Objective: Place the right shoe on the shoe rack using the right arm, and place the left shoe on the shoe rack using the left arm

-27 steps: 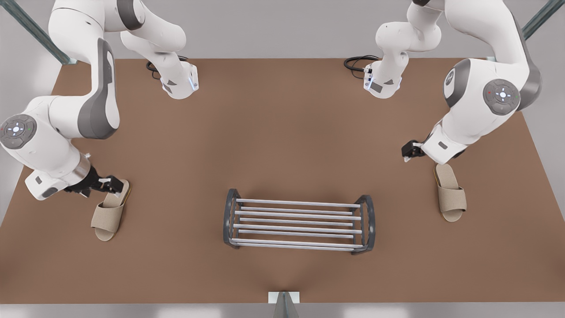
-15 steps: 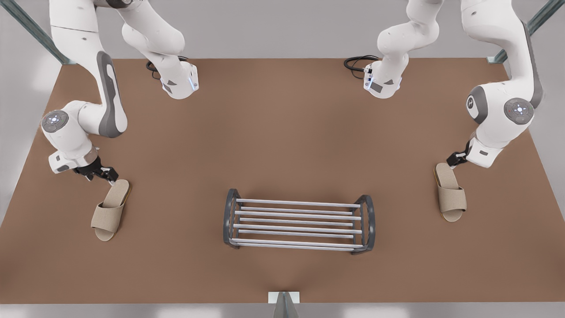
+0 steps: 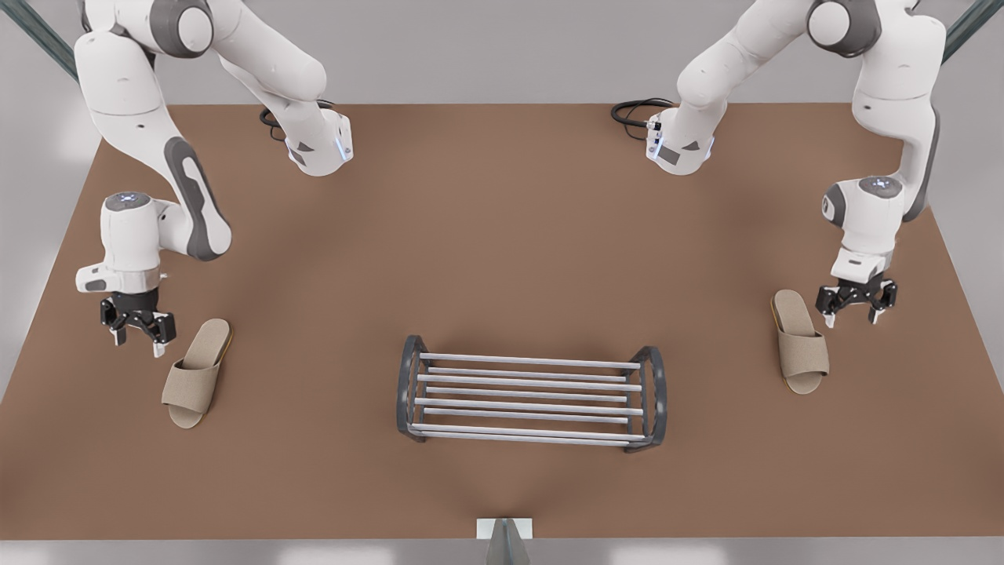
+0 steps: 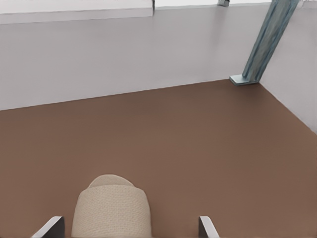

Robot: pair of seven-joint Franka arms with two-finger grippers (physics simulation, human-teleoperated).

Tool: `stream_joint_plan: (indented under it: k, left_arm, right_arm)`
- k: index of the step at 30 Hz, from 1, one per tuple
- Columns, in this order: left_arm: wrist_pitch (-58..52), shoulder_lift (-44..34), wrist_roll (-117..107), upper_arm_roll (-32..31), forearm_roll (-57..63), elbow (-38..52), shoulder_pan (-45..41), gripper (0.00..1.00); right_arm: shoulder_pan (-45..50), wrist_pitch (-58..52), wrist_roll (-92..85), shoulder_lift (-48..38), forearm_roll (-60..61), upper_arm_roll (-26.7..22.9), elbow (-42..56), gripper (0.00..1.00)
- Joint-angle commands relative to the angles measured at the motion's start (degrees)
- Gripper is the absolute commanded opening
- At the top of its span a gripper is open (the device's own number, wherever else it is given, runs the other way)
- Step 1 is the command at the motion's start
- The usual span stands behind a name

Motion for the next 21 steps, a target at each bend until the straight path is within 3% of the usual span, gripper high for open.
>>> stream_joint_plan:
  k: [1, 11, 21]
  left_arm:
    - [5.8, 0.2, 2.0, 0.0, 3.1, -0.9, 0.7, 0.99]
    - [5.8, 7.8, 2.0, -0.1, 4.5, 0.8, 2.0, 0.99]
    - [5.8, 13.3, 2.0, -0.2, 6.1, 5.4, 2.9, 0.99]
  right_arm:
    - [-0.2, 3.7, -2.5, -0.2, -0.3, 0.0, -0.6, 1.0]
    - [0.5, 3.7, -1.3, 0.8, -0.3, 3.0, -2.5, 1.0]
    - [-4.1, 3.8, -1.4, 10.2, -4.3, 3.0, 1.7, 1.0]
